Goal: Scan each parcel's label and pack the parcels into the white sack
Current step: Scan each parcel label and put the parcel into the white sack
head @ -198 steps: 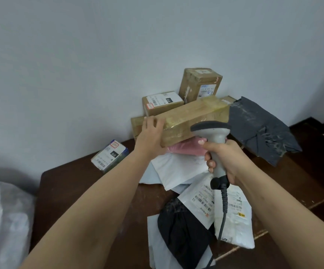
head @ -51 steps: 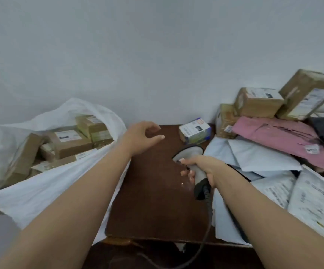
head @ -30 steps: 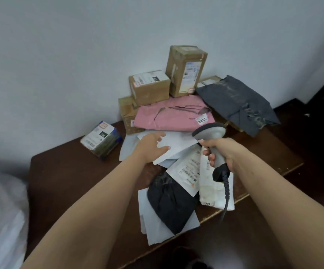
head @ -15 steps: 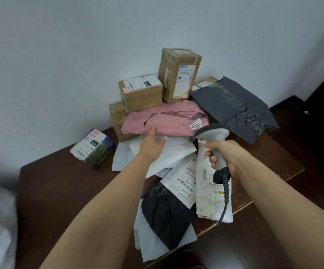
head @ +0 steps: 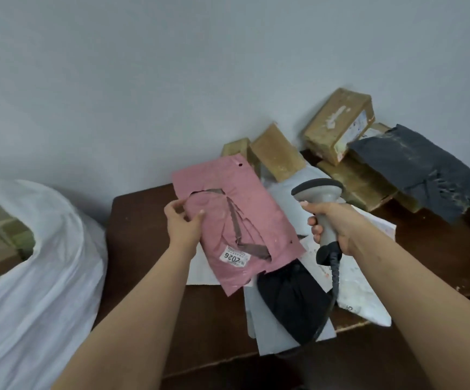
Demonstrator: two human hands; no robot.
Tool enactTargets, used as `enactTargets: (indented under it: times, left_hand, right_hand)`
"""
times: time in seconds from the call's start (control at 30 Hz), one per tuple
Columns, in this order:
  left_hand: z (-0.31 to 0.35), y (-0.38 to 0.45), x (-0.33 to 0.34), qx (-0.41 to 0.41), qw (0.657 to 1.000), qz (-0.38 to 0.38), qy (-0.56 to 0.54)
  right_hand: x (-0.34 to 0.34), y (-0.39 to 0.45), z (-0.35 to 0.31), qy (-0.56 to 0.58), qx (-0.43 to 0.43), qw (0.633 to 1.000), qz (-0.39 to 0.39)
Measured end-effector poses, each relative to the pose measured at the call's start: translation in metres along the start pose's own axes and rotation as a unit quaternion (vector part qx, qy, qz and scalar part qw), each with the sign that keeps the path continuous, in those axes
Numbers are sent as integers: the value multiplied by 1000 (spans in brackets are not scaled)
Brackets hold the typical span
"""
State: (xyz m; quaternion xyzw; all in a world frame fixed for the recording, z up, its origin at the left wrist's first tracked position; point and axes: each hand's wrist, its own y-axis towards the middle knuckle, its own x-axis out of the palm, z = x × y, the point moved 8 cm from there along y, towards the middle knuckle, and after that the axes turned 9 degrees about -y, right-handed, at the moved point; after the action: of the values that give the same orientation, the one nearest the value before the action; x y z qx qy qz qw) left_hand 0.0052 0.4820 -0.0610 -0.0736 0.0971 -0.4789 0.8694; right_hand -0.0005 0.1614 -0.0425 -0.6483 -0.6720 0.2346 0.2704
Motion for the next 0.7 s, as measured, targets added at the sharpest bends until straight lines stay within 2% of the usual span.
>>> enactTargets:
  times: [0.1, 0.27, 0.37, 0.47, 0.57, 0.63, 0.7]
  left_hand:
    - [-16, 2, -26, -76, 996, -4, -40]
    - [-9, 0, -50, -66, 989, -41, -126]
    - [23, 3, -69, -14, 979, -28, -199]
    - [70, 4, -99, 72, 962, -2, -262]
    - [100, -9, -120, 151, 972, -36, -174]
    - [87, -20, -124, 152, 983, -79, -73]
    - [55, -29, -136, 149, 985, -63, 65]
  right_hand:
    - [28, -6, 10, -9, 1, 1000, -15]
    - [55, -17, 10, -19, -12, 1000, -13]
    - [66, -23, 3, -11, -33, 999, -8]
    - [77, -24, -3, 0, -50, 999, -6]
    - [90, -25, -7, 11, -52, 999, 2]
    - [101, -25, -6, 19, -45, 999, -5]
    - [110, -26, -2, 19, -33, 999, -10]
